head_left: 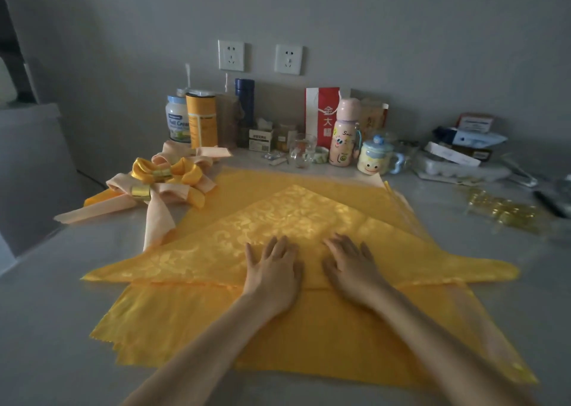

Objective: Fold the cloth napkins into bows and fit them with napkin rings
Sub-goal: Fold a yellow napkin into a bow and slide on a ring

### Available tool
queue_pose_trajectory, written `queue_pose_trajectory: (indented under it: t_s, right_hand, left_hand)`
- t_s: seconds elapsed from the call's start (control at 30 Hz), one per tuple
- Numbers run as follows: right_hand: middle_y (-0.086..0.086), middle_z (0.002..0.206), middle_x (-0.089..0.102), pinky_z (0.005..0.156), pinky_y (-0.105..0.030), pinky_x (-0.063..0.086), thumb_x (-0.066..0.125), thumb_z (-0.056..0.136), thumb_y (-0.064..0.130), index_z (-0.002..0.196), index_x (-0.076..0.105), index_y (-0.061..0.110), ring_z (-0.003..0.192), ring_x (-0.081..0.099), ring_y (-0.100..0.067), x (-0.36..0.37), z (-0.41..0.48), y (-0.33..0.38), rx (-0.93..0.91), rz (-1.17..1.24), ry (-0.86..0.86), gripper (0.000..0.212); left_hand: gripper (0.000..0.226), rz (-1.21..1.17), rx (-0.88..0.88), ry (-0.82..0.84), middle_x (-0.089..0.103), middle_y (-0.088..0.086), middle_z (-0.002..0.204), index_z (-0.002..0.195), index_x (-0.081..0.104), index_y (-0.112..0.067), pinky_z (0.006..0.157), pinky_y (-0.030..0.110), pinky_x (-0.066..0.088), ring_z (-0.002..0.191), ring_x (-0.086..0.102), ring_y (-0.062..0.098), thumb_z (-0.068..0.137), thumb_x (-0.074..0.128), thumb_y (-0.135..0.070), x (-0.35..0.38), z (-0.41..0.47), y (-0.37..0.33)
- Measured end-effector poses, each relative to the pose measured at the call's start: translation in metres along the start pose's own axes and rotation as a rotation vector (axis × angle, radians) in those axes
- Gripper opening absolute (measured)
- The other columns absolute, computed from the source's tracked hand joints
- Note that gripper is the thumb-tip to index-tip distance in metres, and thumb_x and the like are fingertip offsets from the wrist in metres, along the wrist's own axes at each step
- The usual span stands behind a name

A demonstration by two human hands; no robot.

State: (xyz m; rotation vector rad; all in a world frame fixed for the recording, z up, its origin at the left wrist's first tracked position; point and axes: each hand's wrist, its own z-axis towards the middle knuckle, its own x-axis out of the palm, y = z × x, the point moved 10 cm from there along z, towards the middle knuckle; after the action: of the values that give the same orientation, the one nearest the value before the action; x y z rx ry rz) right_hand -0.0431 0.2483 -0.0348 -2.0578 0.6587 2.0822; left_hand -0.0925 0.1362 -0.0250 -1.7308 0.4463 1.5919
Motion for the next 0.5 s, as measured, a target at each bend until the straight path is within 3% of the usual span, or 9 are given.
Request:
queue_pose_trajectory:
  t_s: [0.17, 0.3, 0.5]
  right_hand:
    - [0.005, 0.159, -0.005, 0.117, -0.044, -0.008, 0.021, 0.099, 0.050, 0.151, 0.008, 0.030, 0.145, -0.008, -0.013, 0.000, -0.004, -0.015, 0.029, -0.033, 0.043, 0.057]
    - [0.004, 0.158, -0.010, 0.118, -0.038, -0.008, 0.018, 0.094, 0.061, 0.150, 0.001, 0.030, 0.145, -0.011, -0.012, -0.008, -0.018, -0.067, 0.122, -0.081, 0.052, 0.067]
    - [-0.001, 0.159, -0.005, 0.117, -0.031, -0.002, 0.019, 0.096, 0.054, 0.151, 0.002, 0.024, 0.146, -0.005, -0.014, -0.031, -0.059, -0.171, 0.314, -0.053, 0.043, 0.065]
  left_hand:
    - [0.079, 0.059, -0.058, 0.082, -0.006, -0.006, 0.159, 0.151, 0.006, -0.027, 0.114, 0.051, -0.013, 0.145, -0.009, 0.012, 0.087, 0.019, -0.072, 0.012, 0.002, 0.003]
    - [0.082, 0.076, -0.050, 0.088, -0.008, -0.006, 0.159, 0.151, 0.004, -0.028, 0.114, 0.052, -0.013, 0.145, -0.011, 0.012, 0.085, 0.019, -0.074, 0.014, 0.002, -0.001]
    - [0.082, 0.100, -0.040, 0.093, -0.010, -0.006, 0.158, 0.151, 0.002, -0.029, 0.114, 0.053, -0.011, 0.145, -0.012, 0.013, 0.085, 0.015, -0.075, 0.019, 0.003, 0.000]
